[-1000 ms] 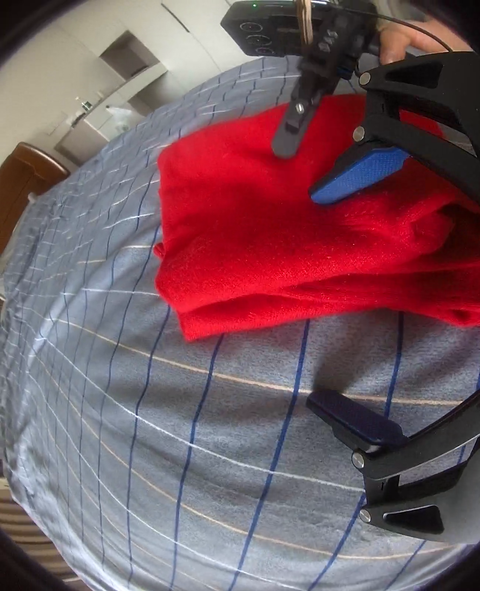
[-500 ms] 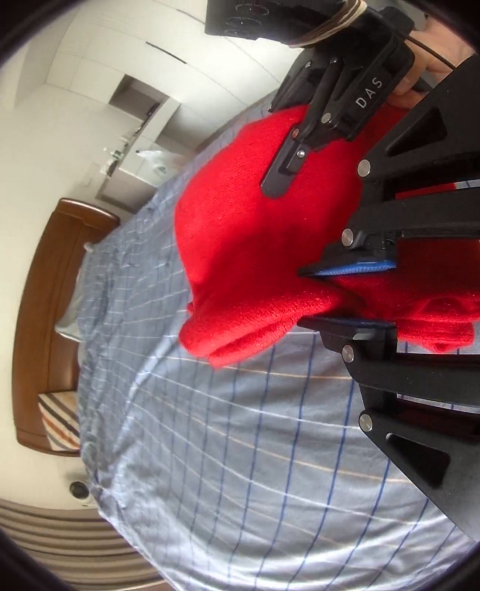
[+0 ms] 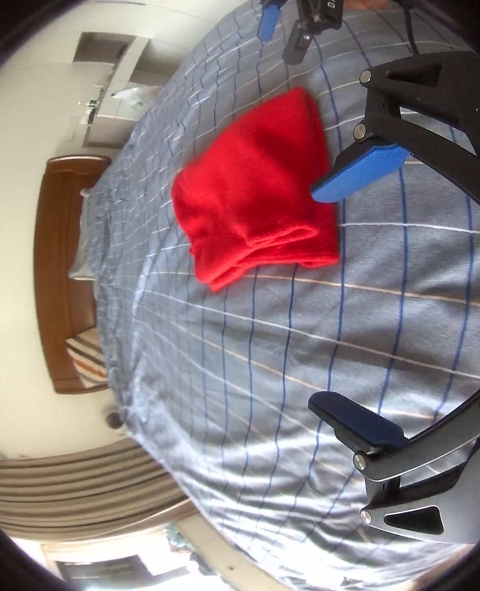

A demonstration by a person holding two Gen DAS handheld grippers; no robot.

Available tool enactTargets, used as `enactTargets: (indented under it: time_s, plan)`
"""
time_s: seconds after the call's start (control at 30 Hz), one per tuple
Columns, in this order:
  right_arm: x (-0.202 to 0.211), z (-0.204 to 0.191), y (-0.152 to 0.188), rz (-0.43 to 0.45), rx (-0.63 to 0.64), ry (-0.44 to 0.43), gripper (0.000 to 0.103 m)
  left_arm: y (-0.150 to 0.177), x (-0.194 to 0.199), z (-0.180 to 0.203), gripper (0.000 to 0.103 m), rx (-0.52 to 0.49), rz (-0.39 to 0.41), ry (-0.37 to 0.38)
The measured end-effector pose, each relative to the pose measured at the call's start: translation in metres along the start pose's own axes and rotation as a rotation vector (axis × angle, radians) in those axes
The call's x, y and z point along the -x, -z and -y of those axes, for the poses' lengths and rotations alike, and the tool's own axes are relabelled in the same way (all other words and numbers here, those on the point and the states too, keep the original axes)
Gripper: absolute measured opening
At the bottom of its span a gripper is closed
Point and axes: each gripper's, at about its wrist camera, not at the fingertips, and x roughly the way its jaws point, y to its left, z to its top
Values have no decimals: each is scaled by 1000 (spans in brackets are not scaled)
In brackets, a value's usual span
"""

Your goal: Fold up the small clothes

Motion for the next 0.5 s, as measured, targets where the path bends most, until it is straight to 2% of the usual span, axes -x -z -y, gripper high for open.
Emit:
enactTargets:
  time_s: [0.13, 0.27, 0.4, 0.5]
  plan:
    - [52, -5, 25, 65, -7, 0, 99, 7, 40, 18, 103, -21, 11, -68]
    - [92, -20, 35, 101, 0, 9, 99, 14, 70, 24, 103, 20, 2, -52]
    - [114, -43, 44, 85, 29, 12, 99, 22, 98, 29, 103, 48, -15, -30]
    - [132, -56, 52, 77, 30, -15, 99, 28, 114, 32, 103, 41, -28, -61]
